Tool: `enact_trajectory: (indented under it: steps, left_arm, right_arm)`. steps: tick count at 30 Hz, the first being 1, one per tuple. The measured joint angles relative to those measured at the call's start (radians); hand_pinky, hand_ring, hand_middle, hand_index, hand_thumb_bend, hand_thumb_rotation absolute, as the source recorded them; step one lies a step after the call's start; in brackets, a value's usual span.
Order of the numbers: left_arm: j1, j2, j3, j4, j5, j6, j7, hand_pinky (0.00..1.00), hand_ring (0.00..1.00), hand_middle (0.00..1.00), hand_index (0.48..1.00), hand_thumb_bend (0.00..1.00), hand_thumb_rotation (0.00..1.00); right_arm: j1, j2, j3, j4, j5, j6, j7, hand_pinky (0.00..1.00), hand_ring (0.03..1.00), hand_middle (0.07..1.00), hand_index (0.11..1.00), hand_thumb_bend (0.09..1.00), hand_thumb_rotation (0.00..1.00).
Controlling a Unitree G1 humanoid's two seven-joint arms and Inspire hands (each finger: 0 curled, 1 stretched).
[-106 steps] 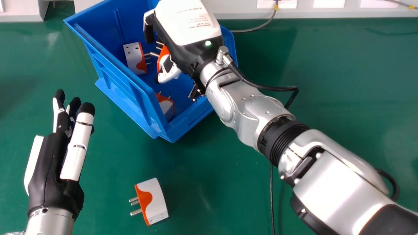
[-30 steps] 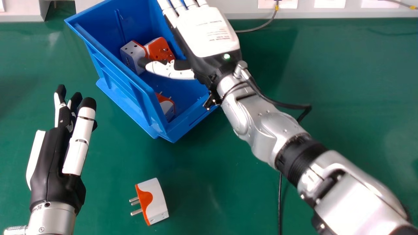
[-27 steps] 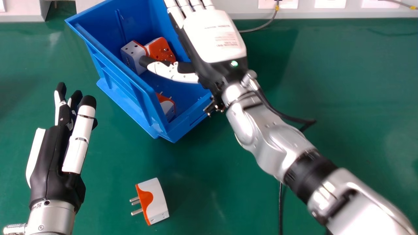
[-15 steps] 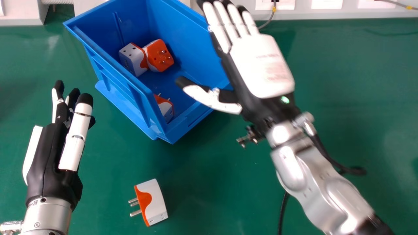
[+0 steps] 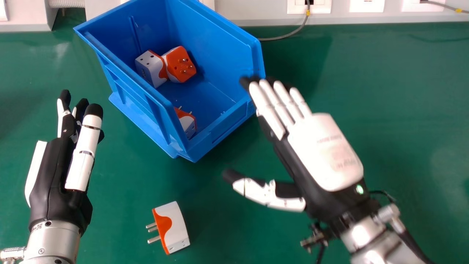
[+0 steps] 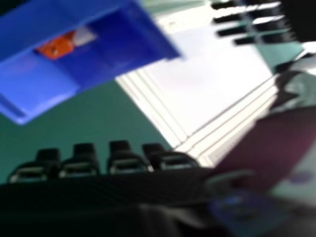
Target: Pick all objects and put in blue box
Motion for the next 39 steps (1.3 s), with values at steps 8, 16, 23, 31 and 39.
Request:
enact_trajectory:
  steps: [8, 16, 23, 31, 39]
  left_arm:
    - [0.001, 0.000, 0.002, 0.013, 0.001, -0.006, -0.001, 0.95, 1.00, 1.00, 1.000, 0.39, 0.83]
    - [0.007, 0.000, 0.003, 0.022, 0.002, -0.015, 0.000, 0.95, 1.00, 1.00, 1.000, 0.39, 0.83]
    - [0.008, 0.000, 0.002, 0.029, 0.011, -0.028, 0.002, 0.95, 1.00, 1.00, 1.000, 0.40, 0.83]
    - [0.009, 0.000, 0.003, 0.030, 0.012, -0.028, 0.001, 0.95, 1.00, 1.00, 1.000, 0.39, 0.83]
    - [0.011, 0.001, 0.003, 0.030, 0.012, -0.028, 0.000, 0.95, 1.00, 1.00, 1.000, 0.39, 0.83]
  right_arm:
    - [0.124, -0.077, -0.027, -0.109, 0.045, -0.086, 0.165, 0.94, 1.000, 1.000, 1.000, 0.315, 0.74]
    - [0.149, -0.081, -0.042, -0.120, 0.066, -0.169, 0.212, 0.92, 0.993, 1.000, 0.982, 0.325, 0.76]
    - [0.118, -0.041, 0.006, -0.072, 0.040, -0.210, 0.249, 0.89, 0.956, 0.971, 0.930, 0.344, 0.77]
    - [0.016, 0.043, 0.076, 0.026, 0.030, -0.241, 0.271, 0.83, 0.911, 0.943, 0.903, 0.347, 0.71]
    - [-0.074, 0.107, 0.137, 0.152, 0.021, -0.262, 0.291, 0.79, 0.893, 0.927, 0.881, 0.370, 0.68]
